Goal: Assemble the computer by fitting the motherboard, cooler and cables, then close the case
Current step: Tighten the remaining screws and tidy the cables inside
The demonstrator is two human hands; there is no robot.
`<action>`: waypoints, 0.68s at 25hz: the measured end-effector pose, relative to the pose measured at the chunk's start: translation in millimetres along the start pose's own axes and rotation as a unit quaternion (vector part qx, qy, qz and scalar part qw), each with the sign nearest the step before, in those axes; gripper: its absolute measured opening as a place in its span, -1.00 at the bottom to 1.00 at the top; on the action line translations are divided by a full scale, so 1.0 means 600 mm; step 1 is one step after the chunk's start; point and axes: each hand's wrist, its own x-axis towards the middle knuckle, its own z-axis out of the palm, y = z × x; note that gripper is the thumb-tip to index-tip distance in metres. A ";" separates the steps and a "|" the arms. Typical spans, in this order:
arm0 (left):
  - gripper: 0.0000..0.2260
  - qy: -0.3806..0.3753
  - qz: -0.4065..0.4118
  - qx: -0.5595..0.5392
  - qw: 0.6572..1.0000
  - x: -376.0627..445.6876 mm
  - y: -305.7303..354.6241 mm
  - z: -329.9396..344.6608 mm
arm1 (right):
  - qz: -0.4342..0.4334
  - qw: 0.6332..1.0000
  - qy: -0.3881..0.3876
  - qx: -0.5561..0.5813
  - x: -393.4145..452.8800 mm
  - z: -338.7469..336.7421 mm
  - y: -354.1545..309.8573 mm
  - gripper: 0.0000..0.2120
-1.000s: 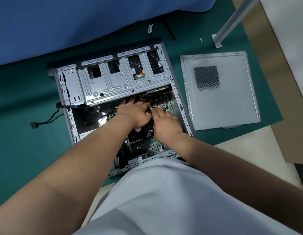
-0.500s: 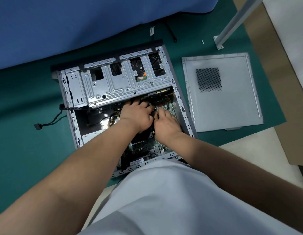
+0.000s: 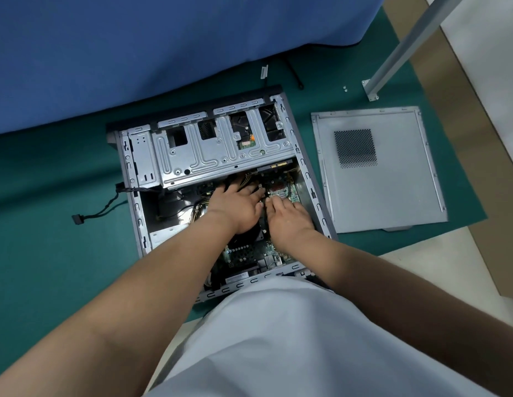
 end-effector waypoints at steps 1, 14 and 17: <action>-0.48 0.020 0.001 -0.018 1.000 -0.007 -0.004 0.009 | 0.000 1.000 -0.022 0.014 -0.003 -0.005 0.002 -0.18; -0.43 0.089 -0.002 -0.051 0.995 -0.076 -0.015 0.039 | -0.001 0.995 -0.095 -0.009 -0.024 -0.011 -0.010 -0.22; -0.51 0.167 0.006 -0.093 0.982 -0.117 -0.012 0.029 | -0.022 0.992 -0.061 0.107 -0.045 -0.025 0.006 -0.18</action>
